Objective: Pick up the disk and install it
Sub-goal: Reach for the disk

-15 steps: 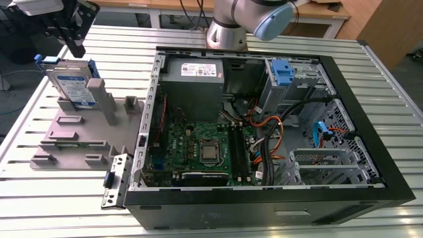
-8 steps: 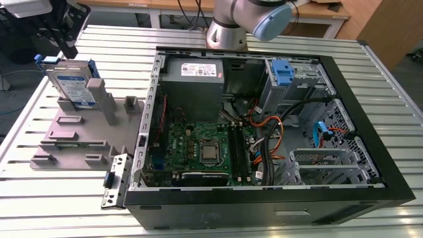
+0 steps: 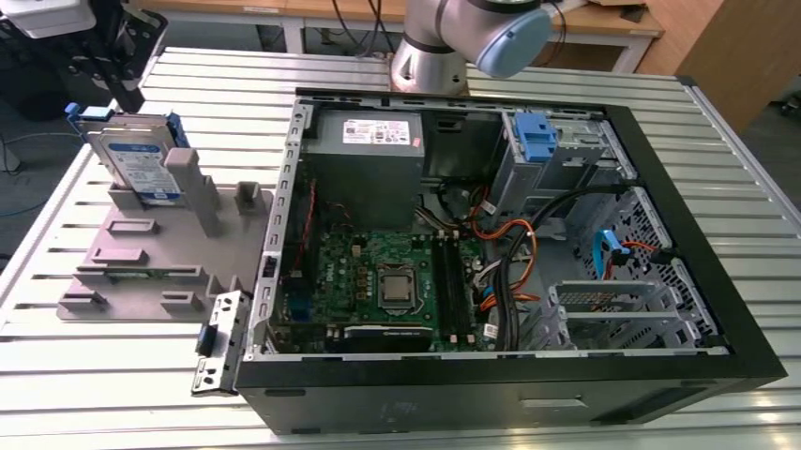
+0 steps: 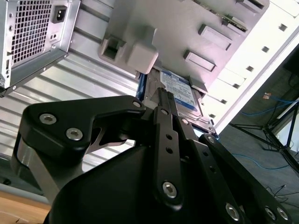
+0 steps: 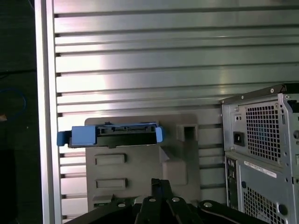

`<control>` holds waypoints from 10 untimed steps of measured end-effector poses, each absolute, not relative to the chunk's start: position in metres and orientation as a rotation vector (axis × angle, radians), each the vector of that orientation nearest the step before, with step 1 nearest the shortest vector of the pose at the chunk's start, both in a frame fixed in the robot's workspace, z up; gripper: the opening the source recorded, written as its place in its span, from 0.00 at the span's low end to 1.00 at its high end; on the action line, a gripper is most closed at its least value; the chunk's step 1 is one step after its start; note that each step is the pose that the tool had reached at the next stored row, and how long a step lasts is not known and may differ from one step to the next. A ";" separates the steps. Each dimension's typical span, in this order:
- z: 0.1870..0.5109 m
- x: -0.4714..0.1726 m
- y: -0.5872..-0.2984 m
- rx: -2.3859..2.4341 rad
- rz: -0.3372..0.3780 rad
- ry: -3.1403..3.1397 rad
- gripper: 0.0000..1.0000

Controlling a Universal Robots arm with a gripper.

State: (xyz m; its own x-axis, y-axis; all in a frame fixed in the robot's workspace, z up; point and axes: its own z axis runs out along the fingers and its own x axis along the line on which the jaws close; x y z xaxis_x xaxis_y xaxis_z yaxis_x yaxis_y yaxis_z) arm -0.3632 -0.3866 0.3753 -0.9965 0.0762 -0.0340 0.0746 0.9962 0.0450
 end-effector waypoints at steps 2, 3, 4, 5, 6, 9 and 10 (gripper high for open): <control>0.373 -0.365 -0.384 0.117 0.068 3.103 0.11; 0.372 -0.366 -0.383 0.117 0.068 3.103 0.11; 0.371 -0.367 -0.382 0.117 0.068 3.103 0.11; 0.370 -0.368 -0.380 0.117 0.068 3.103 0.11; 0.369 -0.370 -0.379 0.117 0.068 3.103 0.11; 0.366 -0.373 -0.374 0.117 0.067 3.103 0.11; 0.365 -0.375 -0.372 0.117 0.067 3.103 0.11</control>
